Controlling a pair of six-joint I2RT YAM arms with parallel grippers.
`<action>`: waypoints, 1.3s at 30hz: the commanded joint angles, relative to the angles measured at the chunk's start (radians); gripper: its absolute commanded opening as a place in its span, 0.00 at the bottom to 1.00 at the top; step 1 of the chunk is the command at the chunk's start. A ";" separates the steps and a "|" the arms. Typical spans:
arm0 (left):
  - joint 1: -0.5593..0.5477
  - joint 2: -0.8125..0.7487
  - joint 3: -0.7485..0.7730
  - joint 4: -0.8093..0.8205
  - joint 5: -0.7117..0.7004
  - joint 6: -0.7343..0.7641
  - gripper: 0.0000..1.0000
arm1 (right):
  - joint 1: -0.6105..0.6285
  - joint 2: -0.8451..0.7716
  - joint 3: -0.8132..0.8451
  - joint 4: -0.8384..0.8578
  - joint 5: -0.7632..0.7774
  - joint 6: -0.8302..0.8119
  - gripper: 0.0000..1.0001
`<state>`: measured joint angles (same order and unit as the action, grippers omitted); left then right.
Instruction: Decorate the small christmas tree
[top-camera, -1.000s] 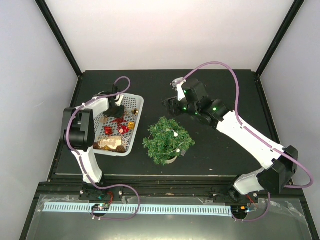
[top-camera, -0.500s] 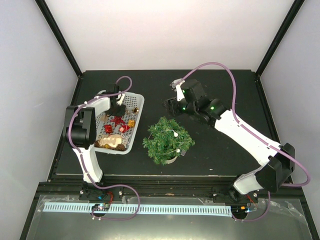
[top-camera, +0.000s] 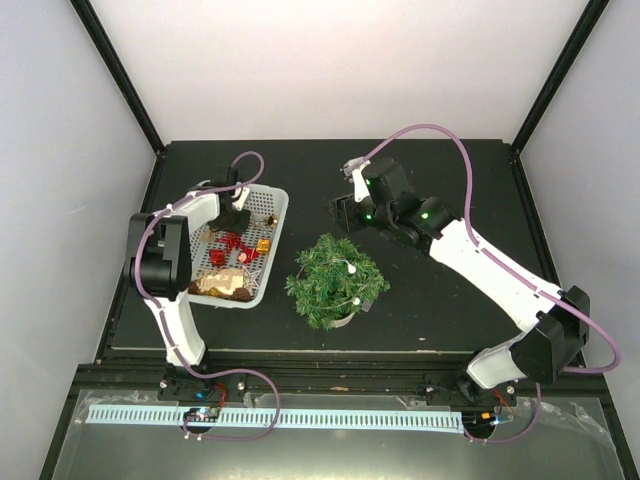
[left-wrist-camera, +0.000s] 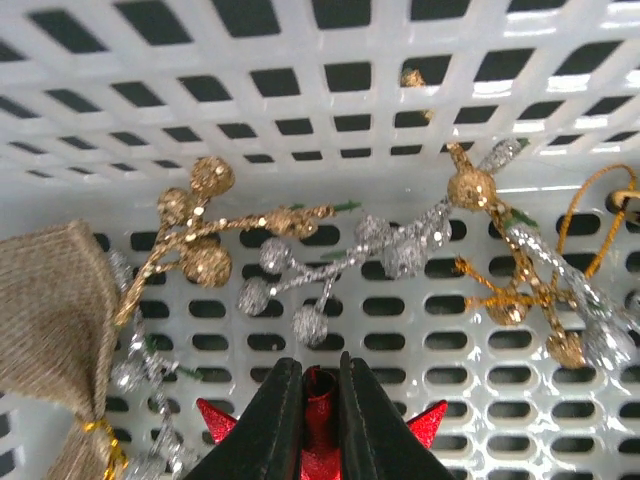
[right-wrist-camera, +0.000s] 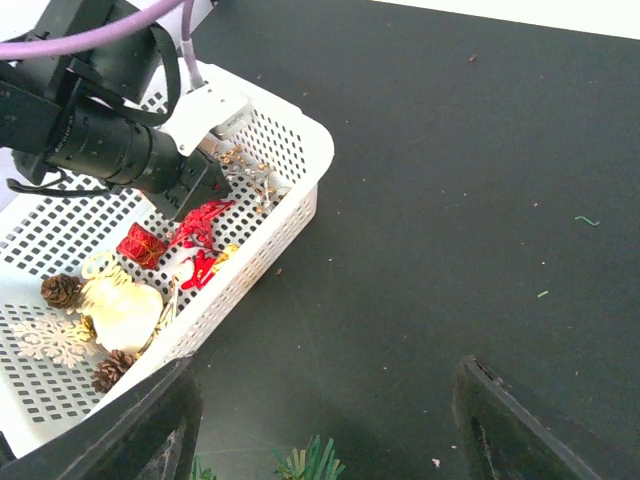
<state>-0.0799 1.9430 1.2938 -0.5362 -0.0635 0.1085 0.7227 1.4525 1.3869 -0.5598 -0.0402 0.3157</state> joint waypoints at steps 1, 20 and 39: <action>0.011 -0.097 0.070 -0.085 0.011 0.032 0.06 | -0.005 -0.013 0.014 0.013 -0.010 -0.004 0.70; 0.009 -0.499 -0.032 -0.077 0.063 0.071 0.08 | 0.000 -0.127 0.002 -0.026 -0.086 -0.026 0.70; 0.012 -0.631 0.366 -0.520 0.441 0.059 0.11 | 0.423 0.030 0.372 -0.148 0.078 -0.023 0.70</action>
<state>-0.0723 1.3731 1.5932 -0.9714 0.2859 0.1749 1.0981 1.4406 1.7306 -0.6910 -0.0574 0.2344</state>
